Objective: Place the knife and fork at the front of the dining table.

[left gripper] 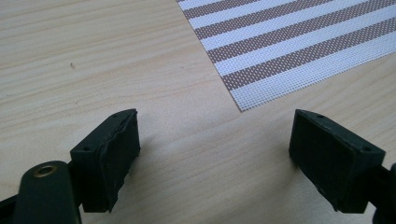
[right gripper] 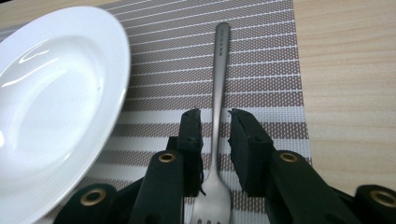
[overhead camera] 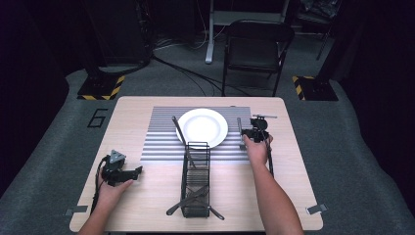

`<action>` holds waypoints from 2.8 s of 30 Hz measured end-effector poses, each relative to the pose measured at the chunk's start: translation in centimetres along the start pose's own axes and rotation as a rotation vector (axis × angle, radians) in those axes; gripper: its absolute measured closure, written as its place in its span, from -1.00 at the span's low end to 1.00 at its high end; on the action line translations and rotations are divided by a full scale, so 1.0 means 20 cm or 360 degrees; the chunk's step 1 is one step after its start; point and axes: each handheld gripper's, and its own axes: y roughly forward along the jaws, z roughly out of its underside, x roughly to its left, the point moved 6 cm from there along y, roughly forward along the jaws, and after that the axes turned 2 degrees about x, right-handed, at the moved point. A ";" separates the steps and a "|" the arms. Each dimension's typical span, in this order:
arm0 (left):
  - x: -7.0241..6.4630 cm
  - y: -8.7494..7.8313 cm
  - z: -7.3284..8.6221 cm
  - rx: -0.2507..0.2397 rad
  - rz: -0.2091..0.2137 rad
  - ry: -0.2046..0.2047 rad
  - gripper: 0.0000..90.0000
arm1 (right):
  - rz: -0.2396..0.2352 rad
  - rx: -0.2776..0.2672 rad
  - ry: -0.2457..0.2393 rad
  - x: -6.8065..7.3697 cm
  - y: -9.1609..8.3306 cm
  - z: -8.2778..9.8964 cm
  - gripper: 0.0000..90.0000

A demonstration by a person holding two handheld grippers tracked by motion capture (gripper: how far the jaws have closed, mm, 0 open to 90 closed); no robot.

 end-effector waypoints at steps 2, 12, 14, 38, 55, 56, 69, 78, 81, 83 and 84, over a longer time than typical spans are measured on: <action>0.00 0.00 0.00 -0.0005 -0.0002 -0.0004 -0.64 | -0.0031 0.0006 -0.0039 0.01 -0.03 0.02 0.55; -0.01 0.00 0.00 -0.0016 -0.0008 -0.0010 -0.59 | -0.0108 0.0013 -0.0241 0.08 -0.18 0.14 0.42; -0.01 0.00 0.00 -0.0017 -0.0010 -0.0012 -0.59 | -0.0121 0.0007 -0.0268 0.09 -0.21 0.16 0.39; -0.11 -0.08 -0.05 -0.0064 0.0124 -0.0052 0.02 | -0.0182 -0.0104 -0.0452 0.12 -0.37 0.40 0.21; -0.30 -0.24 -0.24 -0.0099 0.0296 -0.0053 0.10 | -0.0141 -0.0127 -0.0511 0.07 -0.38 0.43 0.18; -0.32 -0.24 -0.25 -0.0097 0.0303 -0.0051 0.11 | -0.0141 -0.0126 -0.0511 0.07 -0.38 0.43 0.18; -0.43 -0.32 -0.43 -0.0113 0.0334 0.0103 0.13 | -0.0119 -0.0138 -0.0481 0.04 -0.38 0.44 0.17; -0.50 -0.40 -0.57 -0.0140 0.0368 0.0165 0.11 | -0.0111 -0.0151 -0.0483 0.04 -0.38 0.43 0.17; -0.53 -0.41 -0.60 -0.0142 0.0413 0.0172 0.15 | -0.0115 -0.0151 -0.0477 0.04 -0.38 0.44 0.17; -0.54 -0.41 -0.62 -0.0143 0.0422 0.0184 0.17 | -0.0108 -0.0152 -0.0473 0.03 -0.37 0.44 0.17; -0.55 -0.42 -0.63 -0.0145 0.0428 0.0188 0.18 | -0.0108 -0.0151 -0.0472 0.03 -0.37 0.44 0.17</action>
